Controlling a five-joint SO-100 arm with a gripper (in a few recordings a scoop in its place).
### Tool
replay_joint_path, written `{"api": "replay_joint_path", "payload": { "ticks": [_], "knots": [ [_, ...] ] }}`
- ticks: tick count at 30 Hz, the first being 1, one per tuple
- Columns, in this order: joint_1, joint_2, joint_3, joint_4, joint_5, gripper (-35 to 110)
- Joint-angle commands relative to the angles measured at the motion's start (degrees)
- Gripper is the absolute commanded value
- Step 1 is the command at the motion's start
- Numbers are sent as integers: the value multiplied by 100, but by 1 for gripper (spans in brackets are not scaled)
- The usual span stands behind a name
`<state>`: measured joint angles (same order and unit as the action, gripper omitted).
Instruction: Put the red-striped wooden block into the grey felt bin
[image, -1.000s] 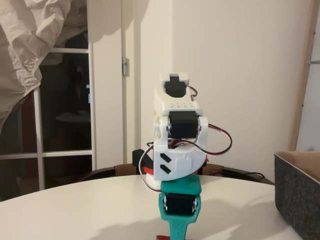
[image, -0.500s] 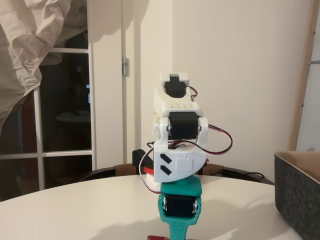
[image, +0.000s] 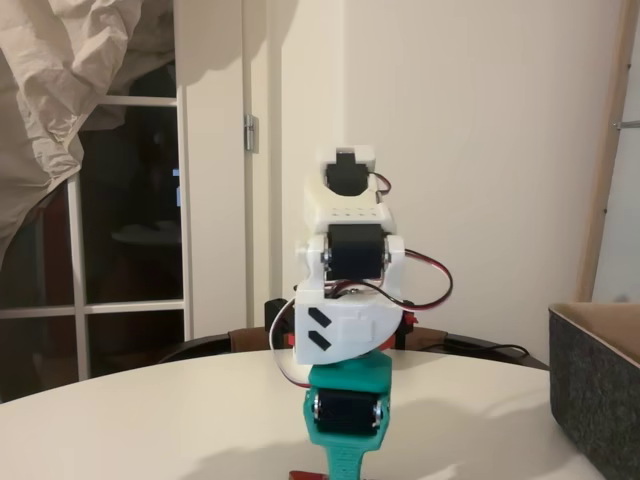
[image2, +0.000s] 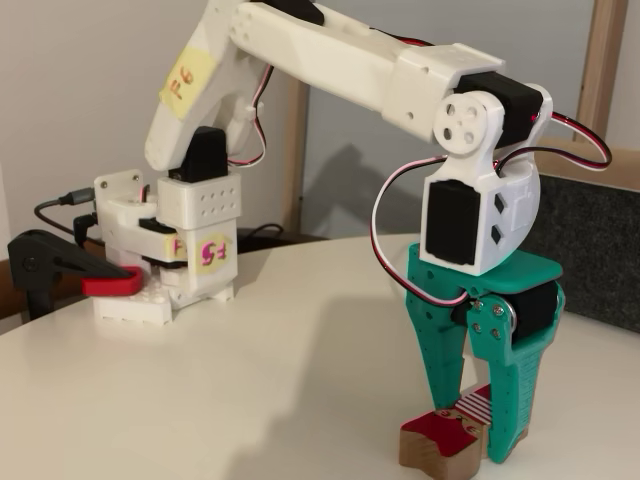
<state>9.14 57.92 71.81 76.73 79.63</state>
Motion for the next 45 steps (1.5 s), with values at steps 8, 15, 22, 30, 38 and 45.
{"api": "replay_joint_path", "payload": {
  "ticks": [8, 15, 22, 30, 38, 45],
  "knots": [
    [343, 967, -9, -44, 246, 3],
    [492, 1591, -9, -44, 369, 4],
    [606, 2479, 0, -44, 404, 2],
    [536, 3621, 0, -44, 237, 3],
    [-88, 4588, 0, -44, -220, 3],
    [-1301, 4948, 9, 18, -888, 0]
  ]
}}
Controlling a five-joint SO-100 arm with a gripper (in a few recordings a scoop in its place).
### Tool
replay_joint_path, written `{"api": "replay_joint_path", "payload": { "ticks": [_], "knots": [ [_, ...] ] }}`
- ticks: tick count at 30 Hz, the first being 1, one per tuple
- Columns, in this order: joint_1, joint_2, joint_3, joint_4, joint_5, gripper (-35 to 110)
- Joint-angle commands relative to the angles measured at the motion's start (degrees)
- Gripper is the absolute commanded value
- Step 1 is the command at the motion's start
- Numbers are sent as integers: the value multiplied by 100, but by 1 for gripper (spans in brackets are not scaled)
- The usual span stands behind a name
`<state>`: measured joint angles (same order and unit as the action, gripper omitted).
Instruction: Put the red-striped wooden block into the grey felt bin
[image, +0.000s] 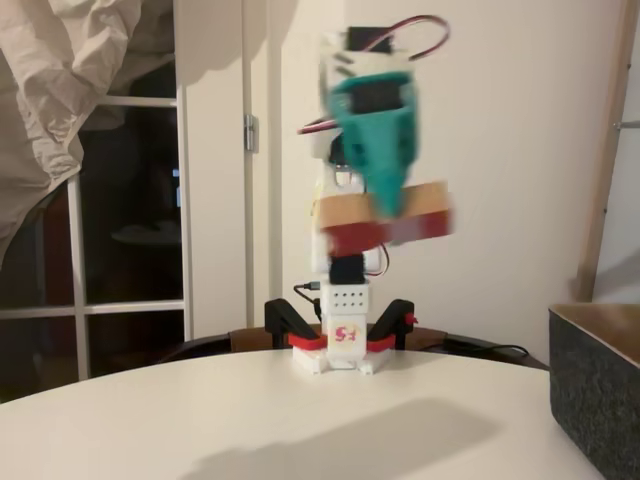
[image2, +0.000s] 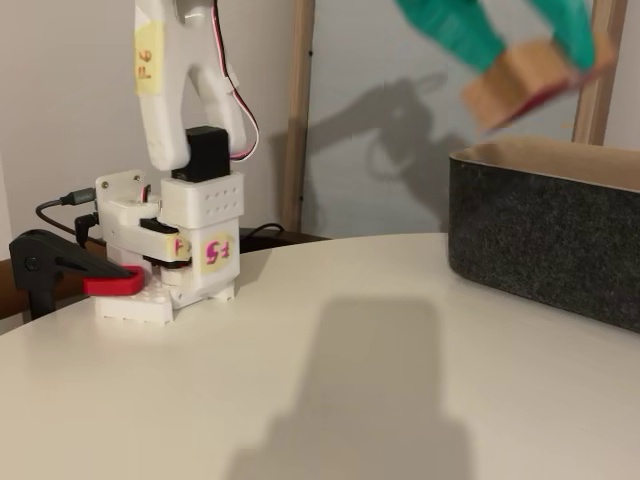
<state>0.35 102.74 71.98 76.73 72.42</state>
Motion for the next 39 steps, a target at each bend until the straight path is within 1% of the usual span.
{"api": "replay_joint_path", "payload": {
  "ticks": [1, 6, 10, 15, 25, 30, 39],
  "knots": [
    [-624, 466, -9, 132, -316, 1],
    [-1547, 448, -18, 826, -976, 3],
    [-2127, 413, -9, 1468, -1283, 3],
    [-2839, 387, 0, 1854, -1670, 3],
    [-3990, -44, -26, 1767, -2531, 4],
    [-4289, -360, -35, 1318, -2637, 4],
    [-4579, -1134, -44, 202, -2936, 5]
  ]
}}
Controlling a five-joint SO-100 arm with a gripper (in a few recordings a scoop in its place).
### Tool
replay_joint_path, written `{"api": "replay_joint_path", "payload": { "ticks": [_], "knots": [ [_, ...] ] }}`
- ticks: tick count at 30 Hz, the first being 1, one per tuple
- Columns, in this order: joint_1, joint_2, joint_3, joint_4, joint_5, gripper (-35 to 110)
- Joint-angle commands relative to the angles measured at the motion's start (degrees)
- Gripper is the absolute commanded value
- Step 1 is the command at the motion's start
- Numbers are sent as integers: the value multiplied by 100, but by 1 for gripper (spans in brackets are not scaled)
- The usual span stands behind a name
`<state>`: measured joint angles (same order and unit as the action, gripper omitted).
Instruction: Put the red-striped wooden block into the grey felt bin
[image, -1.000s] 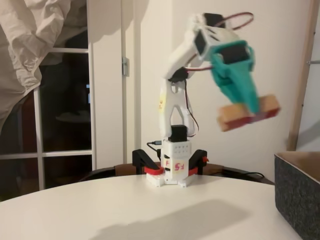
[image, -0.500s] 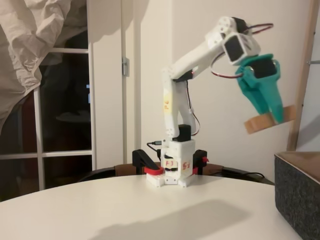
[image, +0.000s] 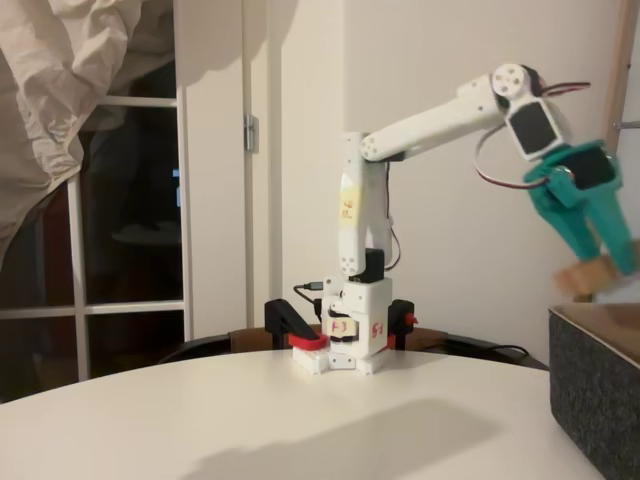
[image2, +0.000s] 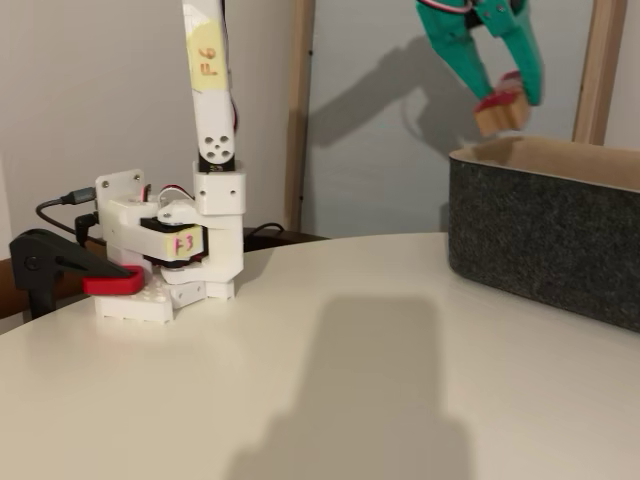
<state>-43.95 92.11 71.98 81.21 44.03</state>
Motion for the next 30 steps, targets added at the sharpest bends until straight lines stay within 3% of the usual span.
{"api": "replay_joint_path", "payload": {
  "ticks": [1, 9, 14, 21, 30],
  "knots": [
    [-158, -141, -44, -325, -141, 5],
    [-132, -598, -18, -457, -246, 5],
    [-123, -729, -9, -97, -598, 23],
    [-255, -606, -62, 158, -826, 33],
    [-290, 343, -334, 1301, -800, 36]
  ]
}}
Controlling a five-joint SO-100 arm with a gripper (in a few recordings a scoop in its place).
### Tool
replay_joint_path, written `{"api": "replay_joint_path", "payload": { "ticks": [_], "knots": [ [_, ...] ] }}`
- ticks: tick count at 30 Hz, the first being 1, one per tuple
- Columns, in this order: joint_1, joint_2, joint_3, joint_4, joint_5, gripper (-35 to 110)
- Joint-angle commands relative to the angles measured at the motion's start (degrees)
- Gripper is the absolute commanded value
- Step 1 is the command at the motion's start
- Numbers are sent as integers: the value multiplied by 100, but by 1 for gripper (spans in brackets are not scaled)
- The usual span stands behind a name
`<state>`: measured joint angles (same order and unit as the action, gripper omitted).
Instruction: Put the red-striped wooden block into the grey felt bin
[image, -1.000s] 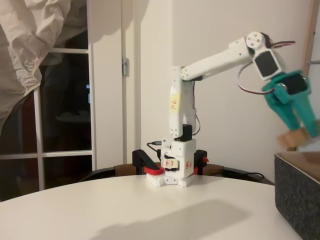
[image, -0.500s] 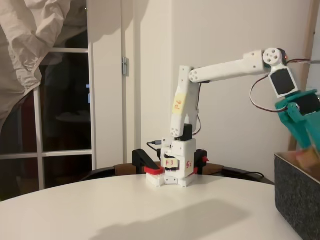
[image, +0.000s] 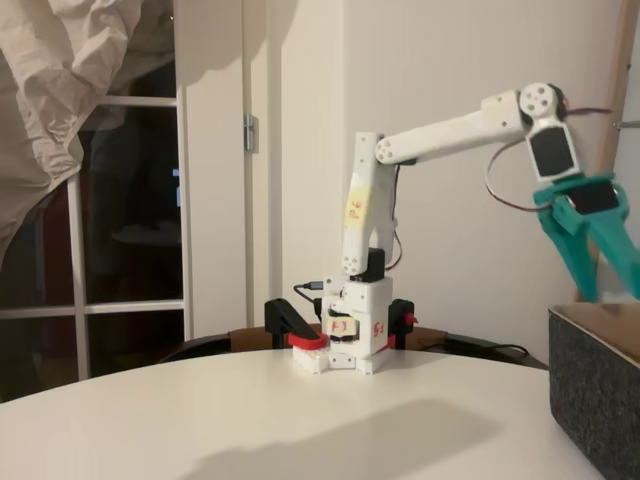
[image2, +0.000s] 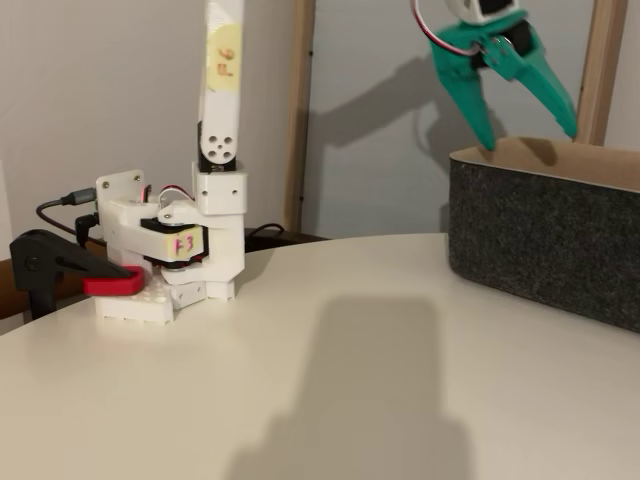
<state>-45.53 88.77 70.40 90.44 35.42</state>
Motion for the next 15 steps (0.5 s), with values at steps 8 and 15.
{"api": "replay_joint_path", "payload": {
  "ticks": [8, 15],
  "knots": [
    [-132, 1538, -123, 1397, 105, 35],
    [-97, 2206, 79, 1951, 97, 34]
  ]
}}
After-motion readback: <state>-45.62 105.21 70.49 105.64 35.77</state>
